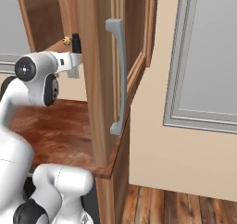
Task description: Pick the shaker and shaker from the counter and place them in the cabinet.
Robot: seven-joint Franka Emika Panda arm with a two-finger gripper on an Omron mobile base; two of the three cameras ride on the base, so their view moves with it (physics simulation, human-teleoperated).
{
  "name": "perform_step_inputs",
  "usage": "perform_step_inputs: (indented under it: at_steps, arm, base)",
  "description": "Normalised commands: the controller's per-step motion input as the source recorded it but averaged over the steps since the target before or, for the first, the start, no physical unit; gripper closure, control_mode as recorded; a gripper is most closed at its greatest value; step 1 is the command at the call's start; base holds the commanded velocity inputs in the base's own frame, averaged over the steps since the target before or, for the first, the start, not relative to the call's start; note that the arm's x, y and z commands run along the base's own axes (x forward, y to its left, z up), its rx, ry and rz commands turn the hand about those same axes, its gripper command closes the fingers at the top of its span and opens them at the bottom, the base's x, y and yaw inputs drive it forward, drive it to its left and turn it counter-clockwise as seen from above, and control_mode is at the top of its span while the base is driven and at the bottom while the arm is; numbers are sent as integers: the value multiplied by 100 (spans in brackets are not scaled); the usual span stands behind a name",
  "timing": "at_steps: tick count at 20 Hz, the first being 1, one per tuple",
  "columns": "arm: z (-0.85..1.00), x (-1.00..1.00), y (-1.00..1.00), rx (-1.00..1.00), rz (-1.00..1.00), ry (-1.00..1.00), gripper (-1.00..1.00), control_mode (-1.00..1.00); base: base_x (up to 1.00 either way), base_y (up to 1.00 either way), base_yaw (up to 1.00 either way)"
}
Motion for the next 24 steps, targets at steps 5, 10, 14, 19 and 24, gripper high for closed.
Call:
perform_step_inputs:
  at_steps: [5, 10, 14, 19, 24]
  arm:
    - [-22, -47, 0, 0, -5, 7, -100, -100]
    - [-34, -39, -1, 0, -5, 11, -100, -100]
    - [-57, -17, -7, 0, -4, 19, -100, -100]
    - [-65, -3, -16, 0, 0, 23, -100, -100]
    - [-69, 0, -17, 0, 0, 27, -100, -100]
  base:
    - [0, 0, 0]
    - [0, 0, 0]
    - [0, 0, 0]
    - [0, 0, 0]
    - [0, 0, 0]
